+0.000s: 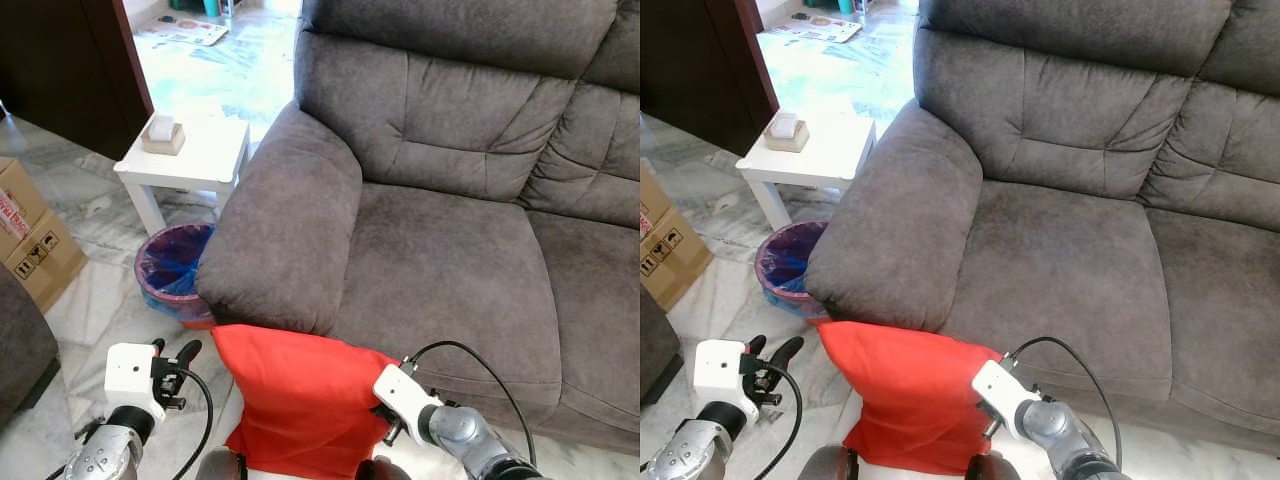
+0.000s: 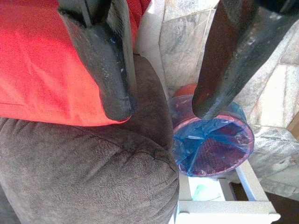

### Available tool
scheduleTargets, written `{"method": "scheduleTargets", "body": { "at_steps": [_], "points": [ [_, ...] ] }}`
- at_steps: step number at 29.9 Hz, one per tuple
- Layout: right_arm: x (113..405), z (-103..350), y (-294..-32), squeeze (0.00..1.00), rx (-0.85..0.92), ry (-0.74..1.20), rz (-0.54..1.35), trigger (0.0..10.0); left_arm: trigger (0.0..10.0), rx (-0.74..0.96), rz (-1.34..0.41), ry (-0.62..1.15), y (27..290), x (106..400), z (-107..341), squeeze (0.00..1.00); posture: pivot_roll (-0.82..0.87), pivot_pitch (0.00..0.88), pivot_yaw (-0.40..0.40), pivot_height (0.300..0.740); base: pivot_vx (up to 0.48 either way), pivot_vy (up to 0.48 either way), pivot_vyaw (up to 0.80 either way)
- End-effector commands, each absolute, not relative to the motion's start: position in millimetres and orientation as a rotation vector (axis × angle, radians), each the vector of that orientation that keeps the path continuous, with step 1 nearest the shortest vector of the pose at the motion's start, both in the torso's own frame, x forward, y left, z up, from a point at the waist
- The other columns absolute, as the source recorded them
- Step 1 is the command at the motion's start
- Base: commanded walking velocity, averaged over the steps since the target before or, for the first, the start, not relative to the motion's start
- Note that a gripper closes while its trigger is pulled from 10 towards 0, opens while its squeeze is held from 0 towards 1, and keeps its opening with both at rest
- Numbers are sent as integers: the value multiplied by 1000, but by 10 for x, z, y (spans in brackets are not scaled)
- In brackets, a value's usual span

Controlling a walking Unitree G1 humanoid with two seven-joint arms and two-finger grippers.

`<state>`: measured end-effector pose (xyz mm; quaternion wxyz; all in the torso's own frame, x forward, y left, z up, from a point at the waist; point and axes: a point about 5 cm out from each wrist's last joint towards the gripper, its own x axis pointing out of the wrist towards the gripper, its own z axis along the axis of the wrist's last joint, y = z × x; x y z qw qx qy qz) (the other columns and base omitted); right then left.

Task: Move the pillow to the sofa from floor

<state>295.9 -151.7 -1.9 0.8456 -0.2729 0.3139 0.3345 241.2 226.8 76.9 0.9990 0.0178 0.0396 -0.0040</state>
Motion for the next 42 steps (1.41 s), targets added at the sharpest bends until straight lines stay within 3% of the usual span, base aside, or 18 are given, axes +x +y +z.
{"method": "scheduleTargets", "body": {
  "at_steps": [1, 20, 27, 38, 39, 40, 41, 42],
  "points": [
    [2888, -84, -1526, 0, -545, 683, 707, 0, 10000, 37, -6, 93, 2275, 2392, 744, 0, 283, 173, -68, 638, 0, 0, 0],
    [2814, -129, -1491, 0, -426, 646, 693, 0, 10000, 55, -41, 105, 2222, 2423, 702, 0, 236, 132, -49, 638, 0, 0, 0],
    [2856, -72, -1465, 0, -277, 576, 626, 0, 10000, 59, -37, 109, 2195, 2443, 673, 0, 219, 121, -39, 638, 0, 0, 0],
    [2838, -90, -1445, 0, -259, 560, 595, 0, 10000, 61, -44, 111, 2193, 2456, 660, 0, 206, 136, -39, 638, 0, 0, 0],
    [2851, -78, -1425, 0, -238, 551, 586, 1333, 10000, 61, -46, 116, 2188, 2448, 645, 0, 199, 140, -38, 638, 0, 0, 0],
    [2860, -70, -1405, 0, -217, 545, 578, 6196, 10000, 60, -47, 122, 2183, 2440, 630, 0, 199, 140, -38, 638, 0, 0, 0],
    [2867, -64, -1387, 0, -205, 537, 568, 10000, 10000, 59, -46, 125, 2178, 2436, 621, 0, 200, 145, -38, 638, 0, 0, 0],
    [2871, -61, -1376, 0, -198, 532, 561, 10000, 10000, 57, -45, 126, 2175, 2434, 617, 0, 200, 145, -38, 638, 0, 0, 0]
  ]
}}
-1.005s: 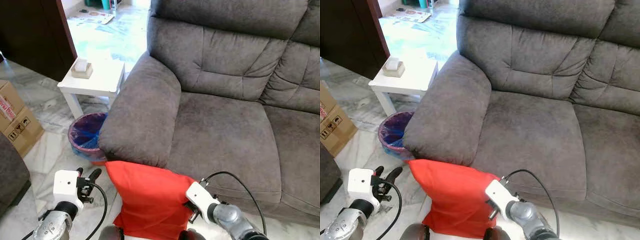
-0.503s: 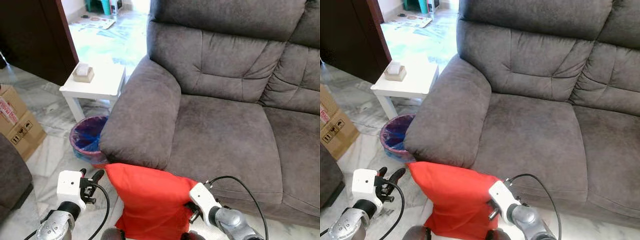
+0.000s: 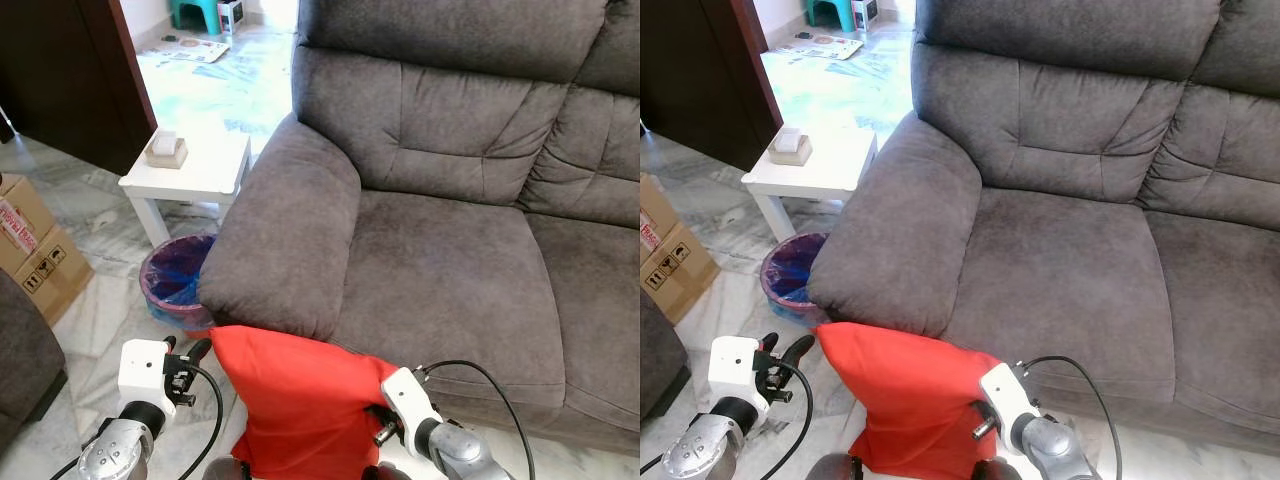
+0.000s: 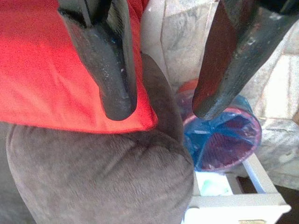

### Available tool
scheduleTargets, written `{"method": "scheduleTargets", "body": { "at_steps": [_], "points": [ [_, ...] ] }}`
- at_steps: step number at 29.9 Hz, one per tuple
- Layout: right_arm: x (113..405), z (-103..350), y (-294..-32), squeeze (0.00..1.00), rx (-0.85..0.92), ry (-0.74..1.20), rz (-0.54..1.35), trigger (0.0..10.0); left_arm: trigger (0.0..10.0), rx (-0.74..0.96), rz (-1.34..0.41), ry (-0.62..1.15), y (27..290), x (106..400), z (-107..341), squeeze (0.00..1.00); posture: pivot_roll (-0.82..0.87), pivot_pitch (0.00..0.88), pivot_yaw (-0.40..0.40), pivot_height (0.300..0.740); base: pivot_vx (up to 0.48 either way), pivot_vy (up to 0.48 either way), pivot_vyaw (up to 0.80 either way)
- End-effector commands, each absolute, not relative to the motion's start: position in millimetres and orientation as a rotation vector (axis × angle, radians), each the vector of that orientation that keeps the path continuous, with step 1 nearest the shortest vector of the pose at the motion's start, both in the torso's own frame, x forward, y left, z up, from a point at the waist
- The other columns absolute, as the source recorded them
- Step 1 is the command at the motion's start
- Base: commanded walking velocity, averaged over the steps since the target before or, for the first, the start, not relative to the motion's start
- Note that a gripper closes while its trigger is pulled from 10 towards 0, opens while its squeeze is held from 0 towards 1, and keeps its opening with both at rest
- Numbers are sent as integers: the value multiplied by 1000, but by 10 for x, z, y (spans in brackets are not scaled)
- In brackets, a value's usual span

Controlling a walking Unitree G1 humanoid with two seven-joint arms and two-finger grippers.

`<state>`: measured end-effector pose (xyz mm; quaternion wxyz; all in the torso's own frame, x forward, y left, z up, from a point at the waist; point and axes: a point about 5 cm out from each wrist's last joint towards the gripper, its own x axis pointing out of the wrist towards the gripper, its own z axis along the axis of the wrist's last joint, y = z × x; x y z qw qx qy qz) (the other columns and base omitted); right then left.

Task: Move the pillow to the sofa from floor

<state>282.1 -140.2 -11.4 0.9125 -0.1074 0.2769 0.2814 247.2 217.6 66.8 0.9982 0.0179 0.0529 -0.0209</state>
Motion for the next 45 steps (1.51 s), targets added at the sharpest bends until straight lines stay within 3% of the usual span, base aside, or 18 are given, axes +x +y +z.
{"method": "scheduleTargets", "body": {
  "at_steps": [1, 10, 23, 34, 36, 41, 45],
  "points": [
    [2870, -54, -1356, 0, -178, 516, 559, 10000, 10000, 55, -44, 126, 2172, 2435, 616, 0, 200, 145, -38, 638, 0, 0, 0],
    [2827, -75, -1251, 0, -19, 473, 487, 10000, 10000, 52, -43, 130, 2191, 2434, 615, 0, 192, 166, -23, 673, 0, 0, 0],
    [2824, -69, -1254, 0, -41, 473, 526, 10000, 10000, 58, -76, 142, 2189, 2446, 616, 0, 199, 166, -22, 738, 0, 0, 0],
    [2837, -53, -1252, 0, -60, 469, 549, 10000, 10000, 69, -145, 187, 2191, 2404, 579, 0, 212, 161, -17, 740, 0, 0, 0],
    [2823, -49, -1241, 0, -100, 468, 613, 10000, 10000, 93, -246, 245, 2138, 2340, 506, 0, 214, 158, -15, 740, 0, 0, 0],
    [2830, -8, -1217, 0, -116, 445, 692, 10000, 10000, 101, -308, 280, 2108, 2306, 469, 0, 214, 151, -16, 740, 0, 0, 0],
    [2841, 96, -1148, 0, -117, 407, 895, 10000, 10000, 122, -510, 389, 2043, 2144, 381, 0, 218, 139, -15, 740, 0, 0, 0]
  ]
}}
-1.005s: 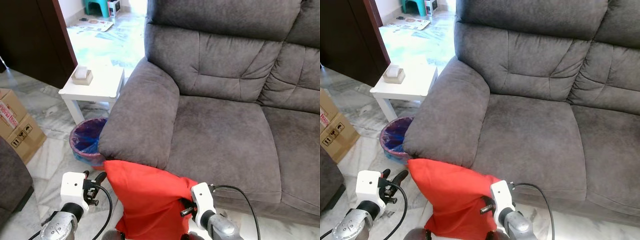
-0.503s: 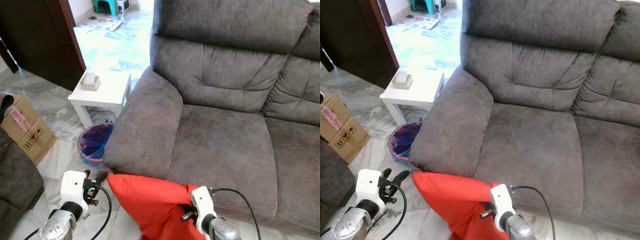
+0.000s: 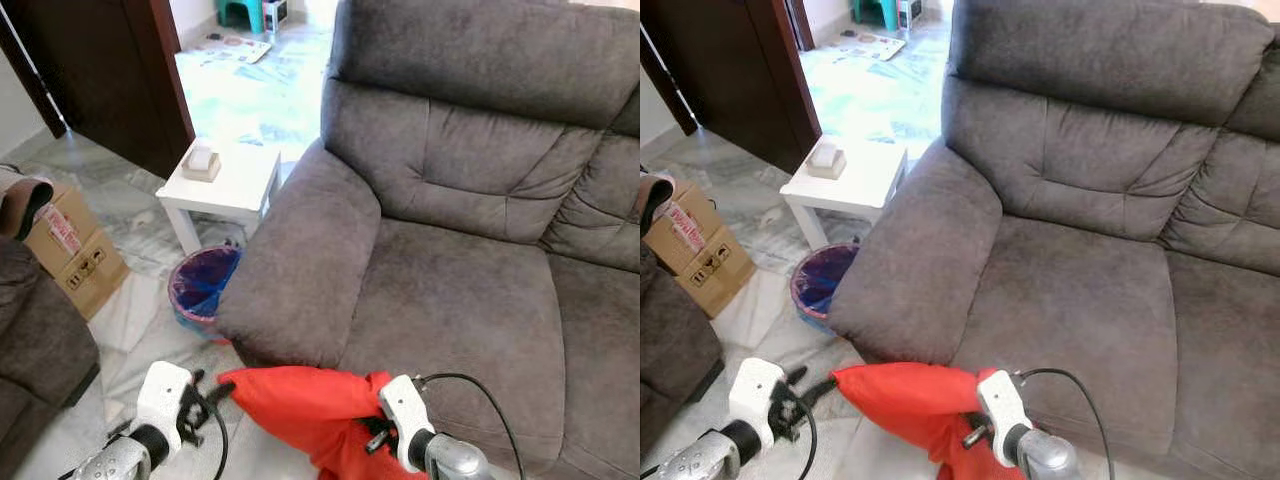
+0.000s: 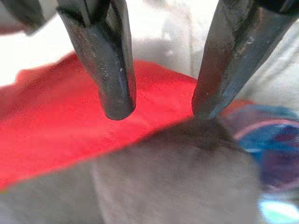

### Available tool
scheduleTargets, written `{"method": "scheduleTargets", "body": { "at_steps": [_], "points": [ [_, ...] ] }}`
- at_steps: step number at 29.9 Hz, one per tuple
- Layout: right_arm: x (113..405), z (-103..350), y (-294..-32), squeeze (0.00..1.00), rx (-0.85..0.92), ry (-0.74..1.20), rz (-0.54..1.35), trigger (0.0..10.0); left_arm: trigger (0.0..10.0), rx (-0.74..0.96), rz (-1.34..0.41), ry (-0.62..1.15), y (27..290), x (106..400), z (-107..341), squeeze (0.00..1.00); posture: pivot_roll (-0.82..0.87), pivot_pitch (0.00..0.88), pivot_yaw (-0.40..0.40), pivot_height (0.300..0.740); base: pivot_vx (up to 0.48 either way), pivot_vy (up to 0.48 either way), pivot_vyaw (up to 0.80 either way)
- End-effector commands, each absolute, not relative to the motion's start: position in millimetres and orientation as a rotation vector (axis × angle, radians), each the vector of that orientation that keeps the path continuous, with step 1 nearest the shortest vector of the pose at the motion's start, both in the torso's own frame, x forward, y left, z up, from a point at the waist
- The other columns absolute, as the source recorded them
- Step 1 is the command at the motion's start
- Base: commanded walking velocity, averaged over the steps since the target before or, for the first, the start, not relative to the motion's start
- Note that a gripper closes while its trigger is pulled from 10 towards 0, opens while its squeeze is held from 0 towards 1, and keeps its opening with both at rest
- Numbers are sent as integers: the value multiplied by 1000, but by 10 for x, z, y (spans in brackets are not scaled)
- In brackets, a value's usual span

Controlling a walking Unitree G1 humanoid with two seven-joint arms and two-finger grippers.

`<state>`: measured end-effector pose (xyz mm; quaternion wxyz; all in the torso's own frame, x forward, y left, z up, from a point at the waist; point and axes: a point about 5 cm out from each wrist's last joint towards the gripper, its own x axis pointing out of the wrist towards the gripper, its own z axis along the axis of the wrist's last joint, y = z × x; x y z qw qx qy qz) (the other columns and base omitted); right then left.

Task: Move the pillow to the sofa from floor

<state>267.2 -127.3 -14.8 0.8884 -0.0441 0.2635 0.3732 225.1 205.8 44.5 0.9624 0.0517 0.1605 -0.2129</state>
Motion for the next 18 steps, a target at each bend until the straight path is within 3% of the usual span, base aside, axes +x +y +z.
{"method": "scheduleTargets", "body": {
  "at_steps": [1, 10, 17, 18],
  "points": [
    [2840, 112, -1142, 0, -127, 405, 932, 10000, 10000, 137, -534, 406, 2054, 2116, 369, 0, 217, 138, -14, 740, 0, 0, 0],
    [2795, 165, -1254, 0, -373, 499, 1261, 10000, 10000, 270, -659, 465, 2234, 2040, 424, 0, 225, 120, -14, 740, 0, 0, 0],
    [2774, 163, -1286, 0, -471, 538, 1345, 10000, 10000, 372, -801, 494, 2231, 1956, 491, 0, 232, 110, -13, 740, 0, 0, 0],
    [2753, 167, -1260, 0, -466, 530, 1381, 10000, 10000, 385, -854, 509, 2245, 1903, 505, 1000, 233, 109, -14, 740, 0, 0, 0]
  ]
}}
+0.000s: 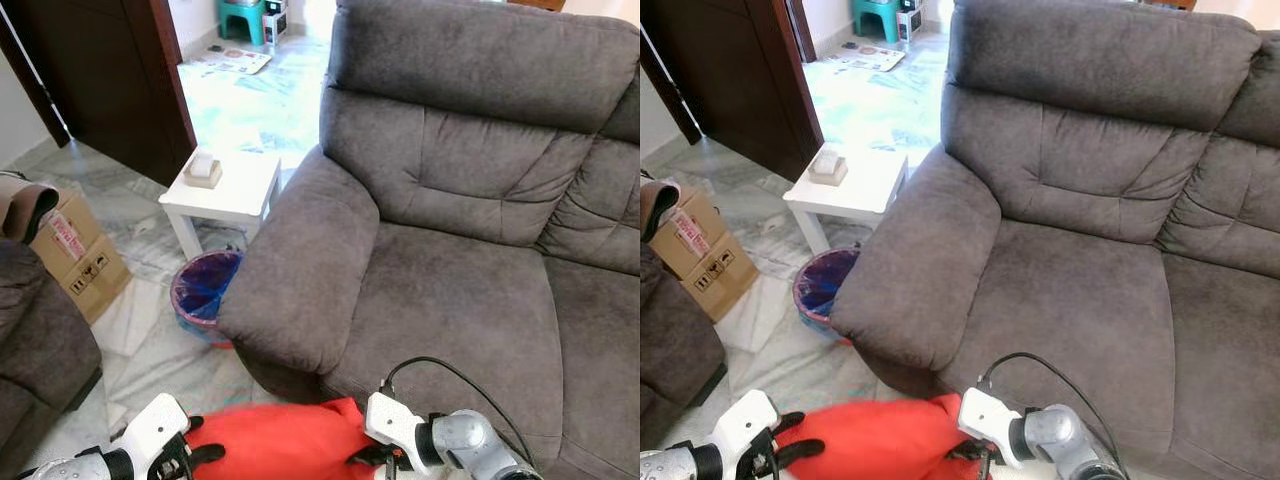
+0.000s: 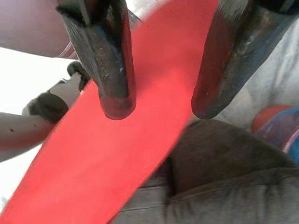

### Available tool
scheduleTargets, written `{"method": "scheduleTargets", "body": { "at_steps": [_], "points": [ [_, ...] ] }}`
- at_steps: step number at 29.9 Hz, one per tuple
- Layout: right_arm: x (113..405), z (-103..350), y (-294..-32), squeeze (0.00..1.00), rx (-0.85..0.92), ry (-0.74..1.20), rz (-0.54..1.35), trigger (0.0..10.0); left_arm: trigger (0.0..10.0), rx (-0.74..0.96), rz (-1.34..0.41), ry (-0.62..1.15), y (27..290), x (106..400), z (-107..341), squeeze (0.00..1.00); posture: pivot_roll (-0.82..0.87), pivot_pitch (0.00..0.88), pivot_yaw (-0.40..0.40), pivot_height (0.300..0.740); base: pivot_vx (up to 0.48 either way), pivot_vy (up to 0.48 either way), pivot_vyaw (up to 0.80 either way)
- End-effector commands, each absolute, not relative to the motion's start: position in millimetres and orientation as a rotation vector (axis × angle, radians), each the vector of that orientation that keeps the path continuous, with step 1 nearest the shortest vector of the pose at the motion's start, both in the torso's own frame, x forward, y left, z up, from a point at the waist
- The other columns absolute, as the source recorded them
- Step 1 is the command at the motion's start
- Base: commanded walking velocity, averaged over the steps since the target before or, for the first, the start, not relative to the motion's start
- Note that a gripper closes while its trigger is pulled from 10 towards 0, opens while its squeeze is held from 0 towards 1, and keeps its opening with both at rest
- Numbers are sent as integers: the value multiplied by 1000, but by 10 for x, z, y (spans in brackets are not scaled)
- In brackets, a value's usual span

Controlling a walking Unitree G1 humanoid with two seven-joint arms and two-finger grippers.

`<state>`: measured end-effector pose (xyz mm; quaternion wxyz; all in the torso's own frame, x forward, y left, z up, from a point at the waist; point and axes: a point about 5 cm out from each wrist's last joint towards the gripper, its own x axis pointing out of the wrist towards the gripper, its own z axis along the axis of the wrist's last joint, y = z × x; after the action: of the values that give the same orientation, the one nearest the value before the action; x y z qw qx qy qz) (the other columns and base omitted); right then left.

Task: Move the pillow to the sofa from floor

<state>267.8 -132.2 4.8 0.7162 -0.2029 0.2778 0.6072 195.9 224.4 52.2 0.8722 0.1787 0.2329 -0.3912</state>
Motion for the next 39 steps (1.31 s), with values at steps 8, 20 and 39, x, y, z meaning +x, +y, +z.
{"method": "scheduleTargets", "body": {
  "at_steps": [8, 20, 39],
  "points": [
    [2679, 185, -1142, 0, -432, 497, 1501, 10000, 10000, 547, -1092, 657, 2317, 1649, 321, 1000, 229, 94, -15, 740, 0, 0, 0],
    [2675, 273, -1149, 0, -437, 470, 1600, 10000, 10000, 708, -1050, 576, 2373, 1839, 333, 1000, 222, 100, -19, 740, 0, 0, 0],
    [2690, 499, -1130, 0, -366, 381, 1689, 10000, 10000, 790, -1107, 650, 2460, 1771, 69, 1000, 199, 132, -32, 740, 0, 0, 0]
  ]
}}
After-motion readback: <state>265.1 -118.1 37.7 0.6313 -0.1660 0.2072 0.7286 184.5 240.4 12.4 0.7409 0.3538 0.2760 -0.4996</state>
